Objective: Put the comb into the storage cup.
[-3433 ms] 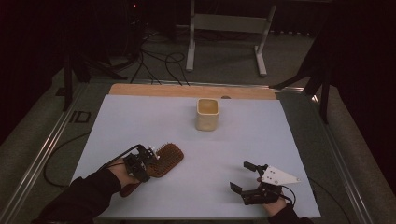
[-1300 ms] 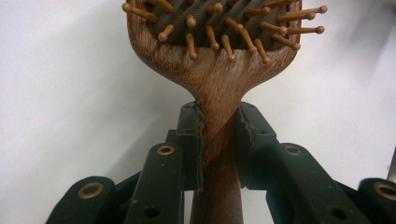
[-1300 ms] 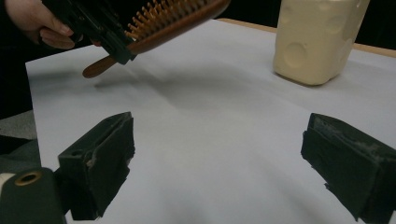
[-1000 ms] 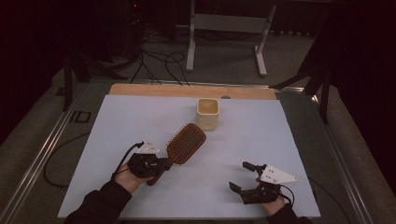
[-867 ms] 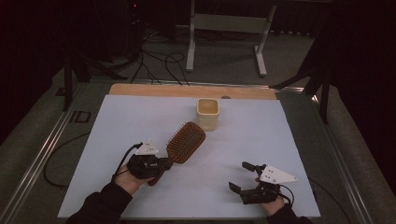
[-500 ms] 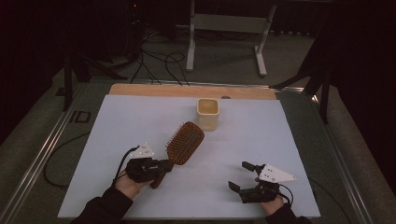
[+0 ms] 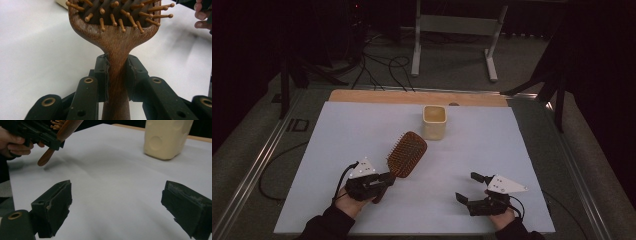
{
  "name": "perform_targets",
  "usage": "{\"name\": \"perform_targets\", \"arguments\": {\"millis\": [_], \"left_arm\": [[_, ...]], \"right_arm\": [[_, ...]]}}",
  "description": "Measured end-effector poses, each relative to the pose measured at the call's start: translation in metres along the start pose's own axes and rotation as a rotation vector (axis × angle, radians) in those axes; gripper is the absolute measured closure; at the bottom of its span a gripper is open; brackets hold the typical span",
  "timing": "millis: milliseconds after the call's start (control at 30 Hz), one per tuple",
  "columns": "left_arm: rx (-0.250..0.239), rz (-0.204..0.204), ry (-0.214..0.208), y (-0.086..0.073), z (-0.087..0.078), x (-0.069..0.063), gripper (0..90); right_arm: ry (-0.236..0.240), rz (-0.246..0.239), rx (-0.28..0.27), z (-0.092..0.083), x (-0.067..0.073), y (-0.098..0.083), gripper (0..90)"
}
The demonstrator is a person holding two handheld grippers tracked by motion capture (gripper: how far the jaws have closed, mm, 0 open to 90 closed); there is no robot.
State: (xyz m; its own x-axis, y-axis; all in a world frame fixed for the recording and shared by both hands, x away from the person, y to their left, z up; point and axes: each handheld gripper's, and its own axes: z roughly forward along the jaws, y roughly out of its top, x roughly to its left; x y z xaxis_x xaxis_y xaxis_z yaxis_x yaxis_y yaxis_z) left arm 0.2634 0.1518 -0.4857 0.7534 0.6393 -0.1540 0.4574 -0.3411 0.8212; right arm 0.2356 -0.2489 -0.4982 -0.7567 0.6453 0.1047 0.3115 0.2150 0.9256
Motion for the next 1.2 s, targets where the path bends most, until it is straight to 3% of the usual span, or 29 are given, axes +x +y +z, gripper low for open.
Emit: {"name": "perform_targets", "arguments": {"millis": [200,433,900,1200], "left_arm": [[-0.020,0.004,0.020,0.000,0.001,-0.002,74.2],[-0.027,0.007,0.005,0.000,0.002,-0.004,74.1],[-0.040,0.012,0.002,0.002,-0.001,-0.005,74.2],[-0.054,0.011,0.009,0.001,-0.001,-0.005,74.1]], "right_arm": [[-0.035,0.004,-0.001,-0.004,0.003,0.005,9.1],[-0.086,0.019,-0.003,-0.008,0.011,0.022,11.6],[-0.082,0.035,0.012,-0.013,0.021,0.058,10.1],[-0.063,0.034,-0.031,-0.006,0.020,0.089,9.7]]}}
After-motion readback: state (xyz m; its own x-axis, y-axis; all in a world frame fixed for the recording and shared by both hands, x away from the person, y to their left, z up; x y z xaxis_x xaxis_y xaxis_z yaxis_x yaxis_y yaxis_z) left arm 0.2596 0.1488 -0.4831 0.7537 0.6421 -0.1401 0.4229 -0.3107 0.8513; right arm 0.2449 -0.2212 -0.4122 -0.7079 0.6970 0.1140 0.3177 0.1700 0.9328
